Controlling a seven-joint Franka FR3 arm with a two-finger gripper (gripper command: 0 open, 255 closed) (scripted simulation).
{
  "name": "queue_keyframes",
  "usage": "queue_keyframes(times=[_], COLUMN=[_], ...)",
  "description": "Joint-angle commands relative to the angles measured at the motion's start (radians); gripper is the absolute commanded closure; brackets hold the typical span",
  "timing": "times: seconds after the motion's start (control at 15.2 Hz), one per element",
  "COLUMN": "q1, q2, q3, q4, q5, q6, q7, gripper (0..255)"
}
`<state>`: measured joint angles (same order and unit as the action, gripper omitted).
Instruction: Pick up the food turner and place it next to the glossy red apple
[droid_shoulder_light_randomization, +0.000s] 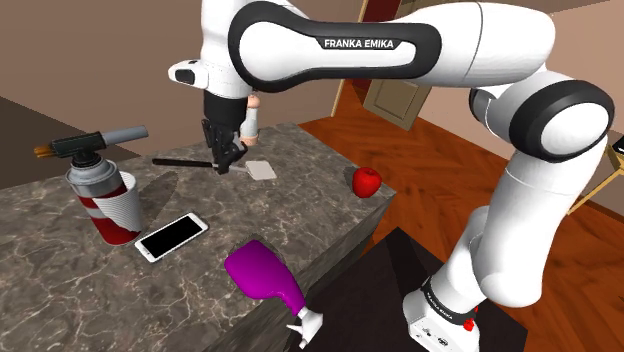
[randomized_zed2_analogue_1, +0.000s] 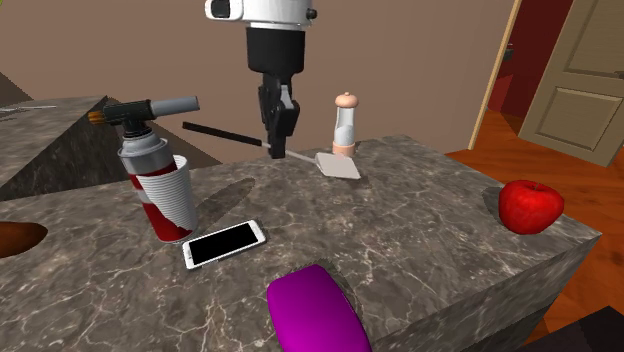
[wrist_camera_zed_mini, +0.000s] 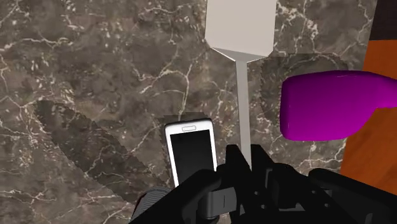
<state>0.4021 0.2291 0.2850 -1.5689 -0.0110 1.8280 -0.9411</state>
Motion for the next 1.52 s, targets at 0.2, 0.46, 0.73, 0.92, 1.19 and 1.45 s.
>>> queue_keyframes(times=[0.2, 0.46, 0.73, 0.92, 1.19, 1.45], q1=[-0.075, -0.125, -0.171, -0.204, -0.247, -0.29], q2=[-0.119, -0.2, -0.267, -0.306, -0.346, -0.369], q3=[-0.038, -0.077, -0.123, -0.16, -0.213, -0.268], q4=[-0.153, -0.251, -0.329, -0.373, -0.417, -0.442], q5=[0.043, 0.068, 0.083, 0.088, 0.088, 0.083], q6=[0.033, 0.048, 0.054, 0.054, 0.052, 0.047], q7=[-0.118, -0.214, -0.311, -0.383, -0.479, -0.575], gripper=[255, 255, 255, 255, 255, 255])
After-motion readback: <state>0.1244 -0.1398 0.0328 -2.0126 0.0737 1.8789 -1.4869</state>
